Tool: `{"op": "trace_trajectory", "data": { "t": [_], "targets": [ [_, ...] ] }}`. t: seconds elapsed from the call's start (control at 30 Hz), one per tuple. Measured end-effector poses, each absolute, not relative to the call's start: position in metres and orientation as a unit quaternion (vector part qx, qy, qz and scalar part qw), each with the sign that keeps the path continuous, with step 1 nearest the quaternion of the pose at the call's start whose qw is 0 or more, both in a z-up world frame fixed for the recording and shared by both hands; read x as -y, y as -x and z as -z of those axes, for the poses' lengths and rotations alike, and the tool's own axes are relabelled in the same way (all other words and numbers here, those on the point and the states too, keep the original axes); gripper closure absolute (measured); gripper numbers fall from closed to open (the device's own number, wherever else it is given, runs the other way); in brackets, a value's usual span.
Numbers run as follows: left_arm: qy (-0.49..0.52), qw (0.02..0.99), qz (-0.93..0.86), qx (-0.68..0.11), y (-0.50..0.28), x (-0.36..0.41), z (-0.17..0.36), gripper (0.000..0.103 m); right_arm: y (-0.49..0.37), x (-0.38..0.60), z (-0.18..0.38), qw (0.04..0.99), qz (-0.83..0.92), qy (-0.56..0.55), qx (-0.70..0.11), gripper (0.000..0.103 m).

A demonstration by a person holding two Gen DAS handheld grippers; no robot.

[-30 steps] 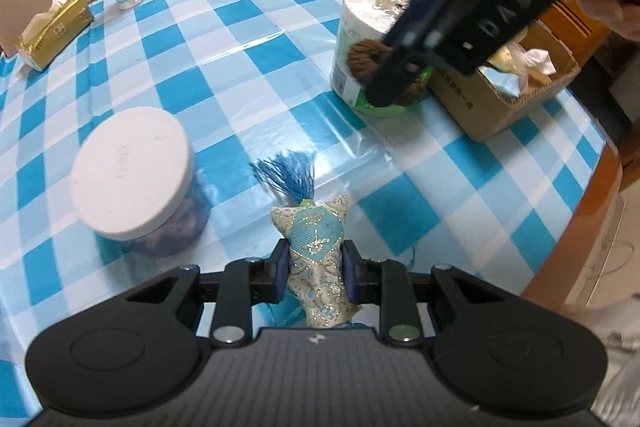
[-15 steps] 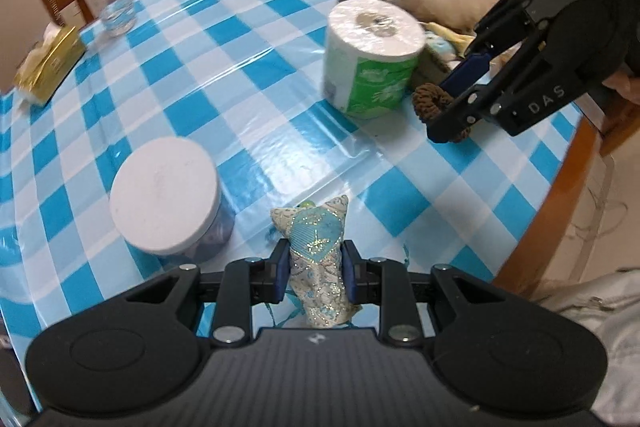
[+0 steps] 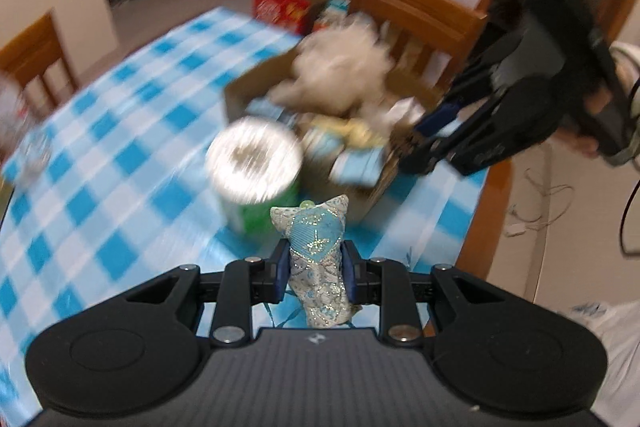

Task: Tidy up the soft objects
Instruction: 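Carry the sachet and brown ring into the cardboard box and open both tools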

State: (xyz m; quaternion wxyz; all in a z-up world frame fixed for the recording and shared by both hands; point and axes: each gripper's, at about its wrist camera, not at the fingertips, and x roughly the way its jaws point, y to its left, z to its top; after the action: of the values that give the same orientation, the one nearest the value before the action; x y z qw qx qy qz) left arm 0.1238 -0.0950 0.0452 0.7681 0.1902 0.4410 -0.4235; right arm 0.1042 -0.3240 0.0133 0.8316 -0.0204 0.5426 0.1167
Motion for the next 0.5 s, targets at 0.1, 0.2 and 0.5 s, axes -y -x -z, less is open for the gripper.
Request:
{"op": "trace_trajectory", "data": {
  "t": [0.1, 0.2, 0.5],
  "targets": [
    [-0.197, 0.77, 0.447, -0.411, -0.129, 0.126, -0.059, 0.078, -0.1, 0.344, -0.014, 0.839, -0.096, 0.015, -0.536, 0.061],
    [-0.2, 0.771, 0.461, -0.391, -0.139, 0.158, -0.067, 0.078, -0.097, 0.363, -0.013, 0.843, -0.08, 0.006, -0.531, 0.061],
    [-0.184, 0.776, 0.464, -0.386, -0.182, 0.239, -0.055, 0.078, -0.097, 0.401, -0.012, 0.851, -0.067, -0.006, -0.521, 0.061]
  ]
}}
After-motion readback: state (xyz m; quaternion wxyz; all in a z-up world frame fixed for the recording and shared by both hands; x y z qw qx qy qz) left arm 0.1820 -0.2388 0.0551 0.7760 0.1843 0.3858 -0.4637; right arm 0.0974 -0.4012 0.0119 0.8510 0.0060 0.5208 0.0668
